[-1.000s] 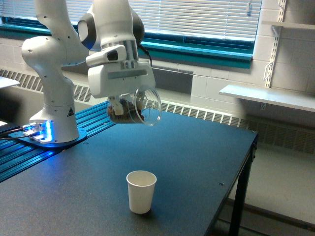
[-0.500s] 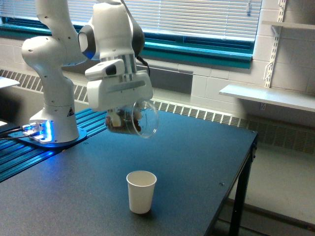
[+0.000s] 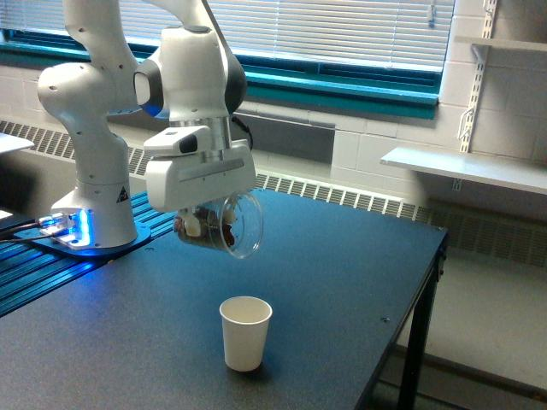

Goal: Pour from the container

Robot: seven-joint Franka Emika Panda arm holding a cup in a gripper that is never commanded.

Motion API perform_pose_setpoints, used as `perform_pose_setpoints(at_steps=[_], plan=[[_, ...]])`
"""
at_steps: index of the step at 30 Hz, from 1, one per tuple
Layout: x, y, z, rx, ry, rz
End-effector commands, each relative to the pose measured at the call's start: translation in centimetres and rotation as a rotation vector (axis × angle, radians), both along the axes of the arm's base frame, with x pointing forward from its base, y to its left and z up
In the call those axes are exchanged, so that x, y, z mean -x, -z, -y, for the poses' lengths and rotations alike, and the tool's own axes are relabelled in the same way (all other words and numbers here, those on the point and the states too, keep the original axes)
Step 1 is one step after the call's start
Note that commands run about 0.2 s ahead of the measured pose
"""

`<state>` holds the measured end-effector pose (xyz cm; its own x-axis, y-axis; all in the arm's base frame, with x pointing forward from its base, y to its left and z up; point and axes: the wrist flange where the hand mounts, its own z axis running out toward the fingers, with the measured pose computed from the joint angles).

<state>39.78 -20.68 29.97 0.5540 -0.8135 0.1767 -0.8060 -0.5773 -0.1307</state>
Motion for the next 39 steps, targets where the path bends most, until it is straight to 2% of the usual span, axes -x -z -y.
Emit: perform_pose_setpoints(at_steps=[1,39], plan=[[0.3,0.5,0.1,0.007,-0.009,-0.013],[-0.2,3.2,0.3,0.014,-0.05,-0.117]])
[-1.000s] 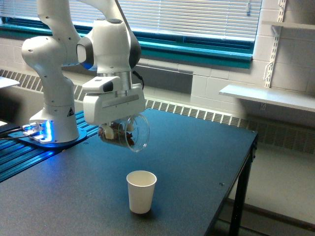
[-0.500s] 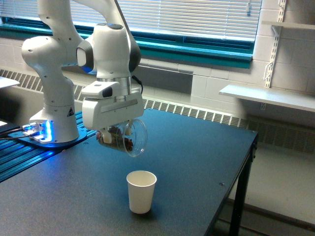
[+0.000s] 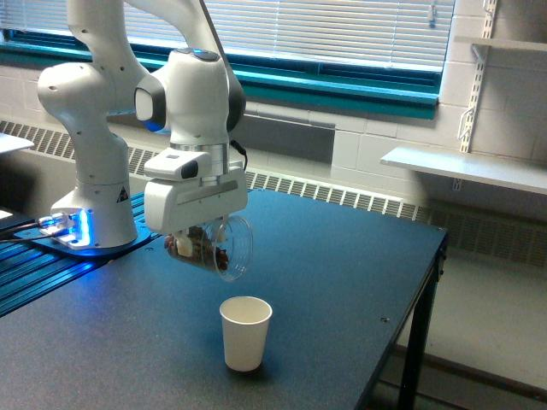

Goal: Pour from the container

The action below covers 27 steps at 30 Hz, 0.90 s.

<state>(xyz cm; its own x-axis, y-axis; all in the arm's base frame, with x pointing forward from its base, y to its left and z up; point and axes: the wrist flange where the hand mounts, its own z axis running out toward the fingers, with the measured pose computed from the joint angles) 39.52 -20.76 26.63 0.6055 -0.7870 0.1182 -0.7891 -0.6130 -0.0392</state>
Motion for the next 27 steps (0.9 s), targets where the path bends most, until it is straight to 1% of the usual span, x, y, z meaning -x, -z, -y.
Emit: perform_pose_setpoints(at_steps=[1,11,27], plan=[[-0.5,-0.1,0.2,0.009,-0.007,-0.009],[-1.1,0.2,0.6,0.019,-0.006,-0.026],[-1.9,0.5,1.0,0.042,-0.026,-0.067]])
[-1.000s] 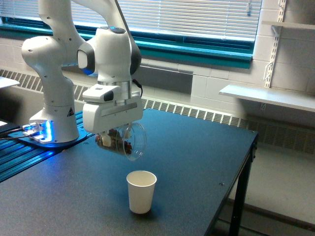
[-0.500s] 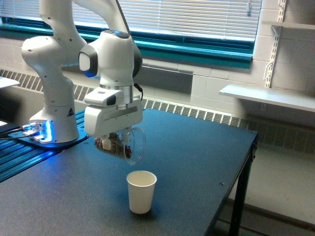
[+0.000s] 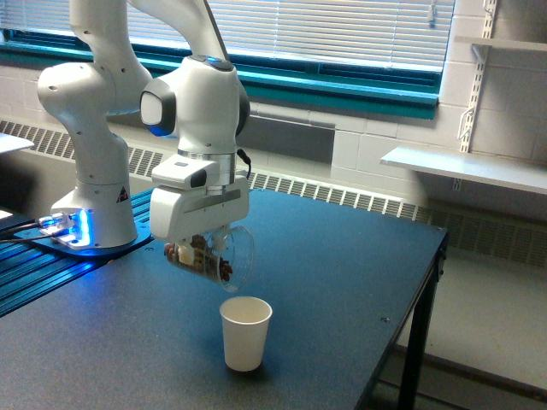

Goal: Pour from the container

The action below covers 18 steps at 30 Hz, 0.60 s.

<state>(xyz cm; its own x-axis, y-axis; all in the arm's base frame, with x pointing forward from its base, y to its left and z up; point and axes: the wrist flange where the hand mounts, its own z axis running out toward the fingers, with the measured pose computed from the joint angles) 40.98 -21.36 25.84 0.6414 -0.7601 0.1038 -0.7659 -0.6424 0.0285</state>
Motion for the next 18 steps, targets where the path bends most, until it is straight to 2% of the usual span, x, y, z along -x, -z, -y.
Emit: perform_pose_setpoints(at_steps=[1,18], plan=[[-0.56,-0.28,0.49,0.013,0.011,-0.007],[-1.14,-0.24,1.1,0.04,-0.009,-0.051]])
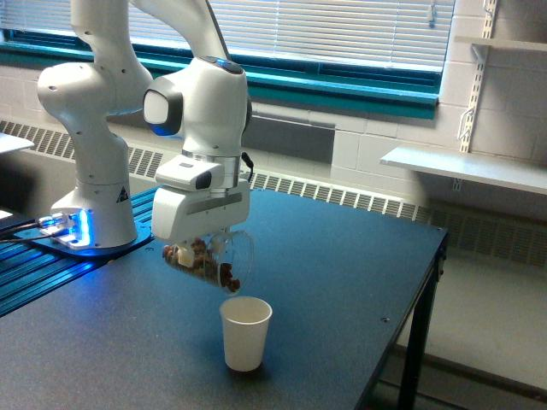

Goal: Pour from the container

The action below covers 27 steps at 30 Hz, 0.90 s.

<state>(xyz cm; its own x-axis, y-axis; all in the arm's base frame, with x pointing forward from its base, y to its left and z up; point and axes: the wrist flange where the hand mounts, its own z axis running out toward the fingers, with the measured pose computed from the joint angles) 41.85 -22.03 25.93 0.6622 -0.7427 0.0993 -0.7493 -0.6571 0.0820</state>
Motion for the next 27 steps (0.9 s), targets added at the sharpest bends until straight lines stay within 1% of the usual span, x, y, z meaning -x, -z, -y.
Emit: perform_pose_setpoints(at_steps=[1,6,15,20,27], plan=[[-0.3,-0.1,0.5,0.012,0.012,-0.011],[-0.3,0.0,0.6,0.019,0.002,-0.033],[-0.7,-0.1,0.5,0.027,-0.02,-0.051],[-1.1,-0.2,0.3,0.031,-0.029,-0.052],[-1.5,-0.3,-0.1,0.033,-0.057,-0.068]])
